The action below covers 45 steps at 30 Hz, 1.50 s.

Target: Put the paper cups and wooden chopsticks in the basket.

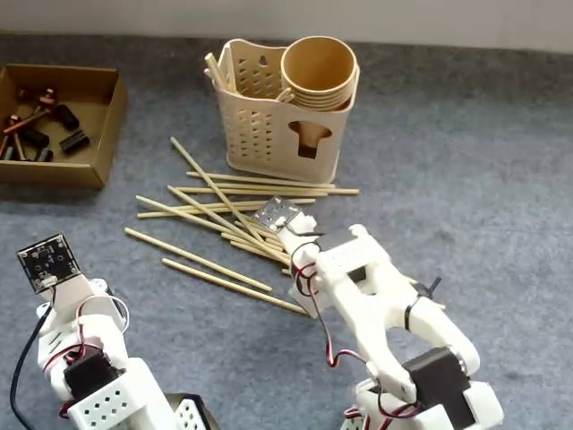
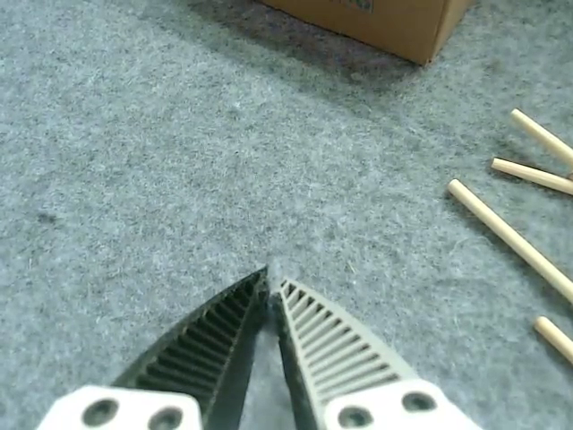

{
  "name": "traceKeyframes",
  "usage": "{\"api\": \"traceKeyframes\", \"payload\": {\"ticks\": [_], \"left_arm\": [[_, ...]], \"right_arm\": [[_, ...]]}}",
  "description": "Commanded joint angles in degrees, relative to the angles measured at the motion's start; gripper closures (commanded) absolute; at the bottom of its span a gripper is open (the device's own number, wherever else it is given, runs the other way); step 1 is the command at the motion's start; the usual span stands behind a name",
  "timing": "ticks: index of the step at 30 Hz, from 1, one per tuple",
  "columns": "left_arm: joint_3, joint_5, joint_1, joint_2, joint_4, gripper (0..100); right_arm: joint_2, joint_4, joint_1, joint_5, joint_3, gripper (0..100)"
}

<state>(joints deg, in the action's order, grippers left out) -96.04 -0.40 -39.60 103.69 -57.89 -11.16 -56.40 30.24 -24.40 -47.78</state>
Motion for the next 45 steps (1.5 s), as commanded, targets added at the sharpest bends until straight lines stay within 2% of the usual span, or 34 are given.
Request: {"api": "traceKeyframes", "payload": {"ticks": [1,16,21,25,33,38,45], "left_arm": [[-1.10,-0.35,-0.75,-0.04,-0.18,100],[-1.10,-0.35,-0.75,-0.04,-0.18,100],[-1.10,-0.35,-0.75,0.04,-0.18,100],[-1.10,-0.35,-0.75,0.04,-0.18,100],[-1.10,-0.35,-0.75,0.04,-0.18,100],[-1.10,-0.35,-0.75,0.04,-0.18,100],[-1.10,-0.35,-0.75,0.13,-0.18,100]], "right_arm": [[0.66,1.80,0.22,-0.53,2.15,90.7],[3.38,1.80,0.40,-0.62,2.15,90.9],[3.38,1.89,0.40,-1.49,2.15,98.8],[2.68,1.27,0.31,-3.08,2.15,99.5],[-10.07,-2.86,0.13,-2.99,2.07,99.5],[-12.62,-1.71,0.13,-2.99,1.89,98.2],[-5.23,-0.13,0.04,-3.08,2.59,83.9]]}}
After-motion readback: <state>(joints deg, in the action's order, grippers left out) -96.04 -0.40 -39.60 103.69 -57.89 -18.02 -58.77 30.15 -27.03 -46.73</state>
